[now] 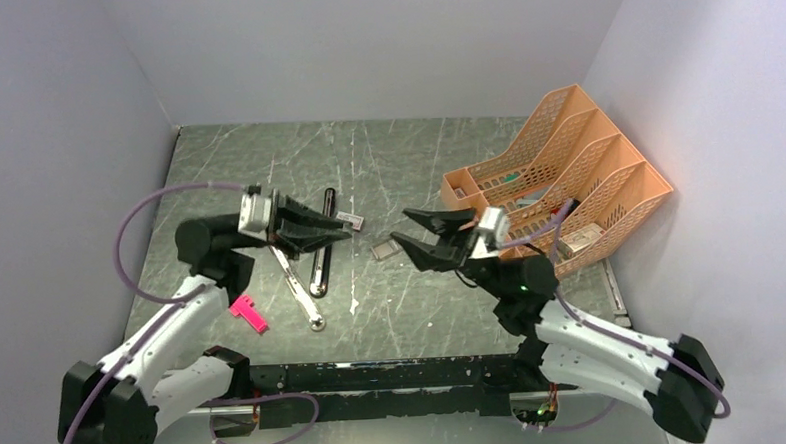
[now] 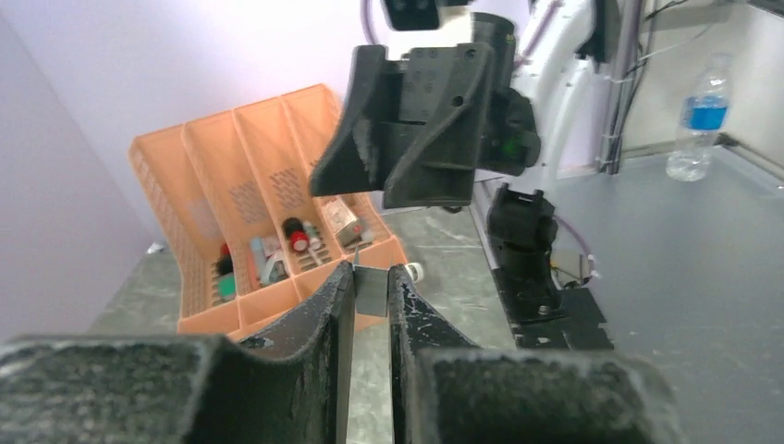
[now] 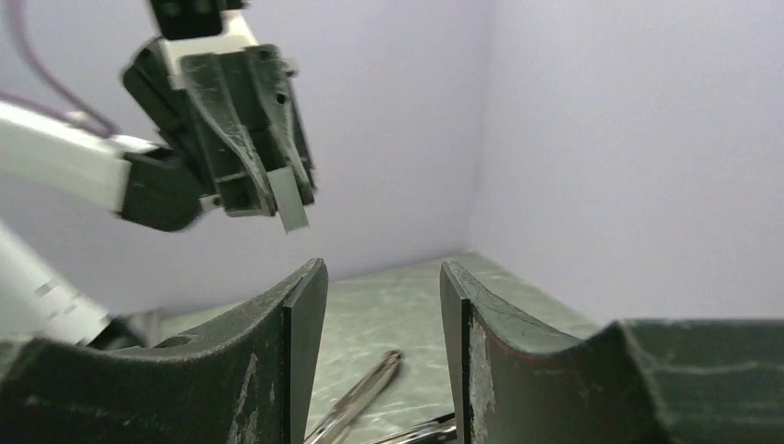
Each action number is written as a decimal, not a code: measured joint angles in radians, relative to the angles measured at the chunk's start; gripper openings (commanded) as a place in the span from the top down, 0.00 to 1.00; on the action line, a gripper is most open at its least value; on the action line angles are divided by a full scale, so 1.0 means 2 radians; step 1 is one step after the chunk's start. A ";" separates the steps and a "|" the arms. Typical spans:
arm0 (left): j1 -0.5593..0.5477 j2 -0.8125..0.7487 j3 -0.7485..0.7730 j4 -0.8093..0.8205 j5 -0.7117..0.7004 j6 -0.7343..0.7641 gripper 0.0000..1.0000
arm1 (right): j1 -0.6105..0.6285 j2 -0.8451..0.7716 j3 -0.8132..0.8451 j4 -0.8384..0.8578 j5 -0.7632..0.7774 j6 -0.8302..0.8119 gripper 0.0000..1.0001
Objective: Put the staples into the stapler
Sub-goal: Pick up the staple from the center of the board, then place the staple at the center of the board.
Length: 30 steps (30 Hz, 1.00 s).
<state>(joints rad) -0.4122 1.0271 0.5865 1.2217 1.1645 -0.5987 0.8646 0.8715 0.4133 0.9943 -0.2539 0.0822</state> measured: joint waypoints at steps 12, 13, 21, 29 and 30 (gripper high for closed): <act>-0.127 0.106 0.260 -0.753 -0.143 0.703 0.93 | -0.001 -0.167 -0.040 -0.076 0.211 -0.049 0.49; -0.141 0.124 0.265 -0.787 -0.159 0.737 0.93 | -0.001 -0.176 -0.041 -0.082 0.221 -0.052 0.49; -0.243 0.247 0.289 -0.943 -0.296 0.896 0.93 | -0.001 -0.230 -0.042 -0.117 0.269 -0.067 0.48; -0.292 0.307 0.261 -0.966 -0.403 0.931 0.92 | -0.001 -0.240 -0.045 -0.147 0.292 -0.076 0.49; -0.294 0.307 0.255 -0.966 -0.411 0.933 0.92 | -0.001 -0.241 -0.045 -0.150 0.293 -0.077 0.49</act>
<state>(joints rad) -1.0004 1.6421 1.0969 -0.7105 0.3431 1.2663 0.8631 0.3901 0.3229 0.6945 0.3313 -0.0711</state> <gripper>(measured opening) 0.191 0.514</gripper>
